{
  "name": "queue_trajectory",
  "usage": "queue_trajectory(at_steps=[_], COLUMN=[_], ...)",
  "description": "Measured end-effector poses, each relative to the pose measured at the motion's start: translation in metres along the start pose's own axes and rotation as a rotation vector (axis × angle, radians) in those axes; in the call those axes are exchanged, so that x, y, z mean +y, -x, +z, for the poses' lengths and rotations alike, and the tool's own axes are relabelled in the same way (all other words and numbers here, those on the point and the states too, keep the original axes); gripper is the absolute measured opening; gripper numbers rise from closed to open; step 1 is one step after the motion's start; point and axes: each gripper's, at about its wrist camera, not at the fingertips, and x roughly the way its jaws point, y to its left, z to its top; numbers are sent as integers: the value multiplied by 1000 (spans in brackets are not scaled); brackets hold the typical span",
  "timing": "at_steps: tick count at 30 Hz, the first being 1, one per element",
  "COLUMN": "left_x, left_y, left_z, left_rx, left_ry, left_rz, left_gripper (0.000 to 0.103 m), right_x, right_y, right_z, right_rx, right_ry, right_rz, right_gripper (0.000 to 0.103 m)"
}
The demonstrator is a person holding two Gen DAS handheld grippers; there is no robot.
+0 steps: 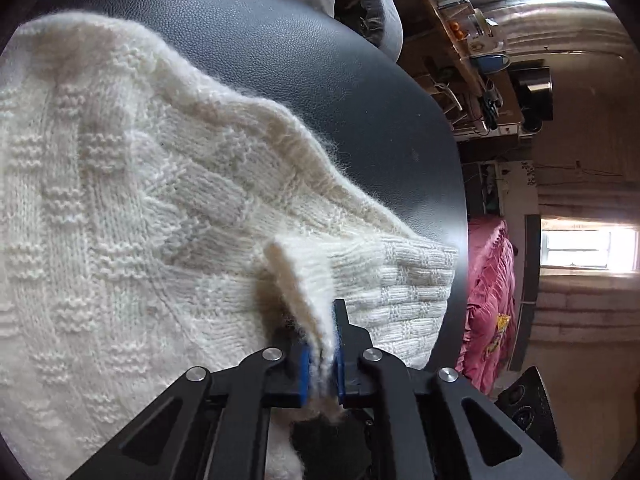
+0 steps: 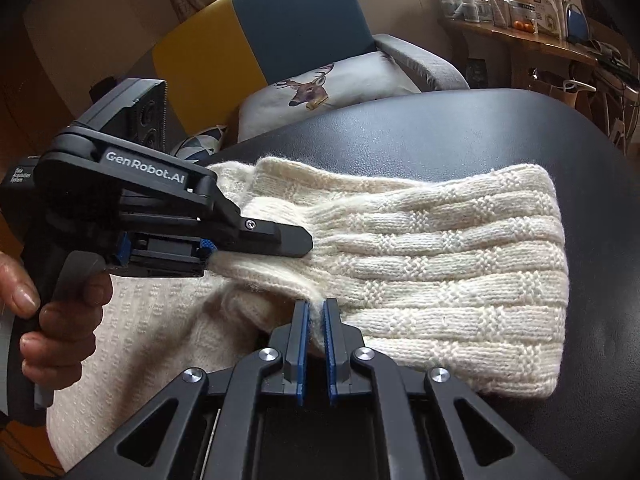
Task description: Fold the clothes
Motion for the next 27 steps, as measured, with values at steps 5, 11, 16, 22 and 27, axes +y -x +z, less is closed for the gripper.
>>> queue_trajectory(at_steps=[5, 11, 16, 22, 27], left_x=[-32, -72, -83, -85, -70], left_y=[23, 79, 157, 226, 264], left_z=[-5, 4, 9, 10, -5], left_rx=[-101, -239, -386, -481, -536], left_ry=[-109, -191, -238, -272, -281], left_rz=[-17, -48, -108, -104, -124], left_gripper=[7, 7, 7, 7, 7], right_x=[-12, -72, -91, -60, -17], right_y=[25, 50, 46, 10, -38], right_z=[8, -18, -54, -49, -32], right_rx=[-71, -146, -244, -221, -134], right_ry=[-121, -635, -945, -1079, -1128], right_rz=[95, 438, 728, 916, 934], right_gripper=[24, 60, 88, 88, 88])
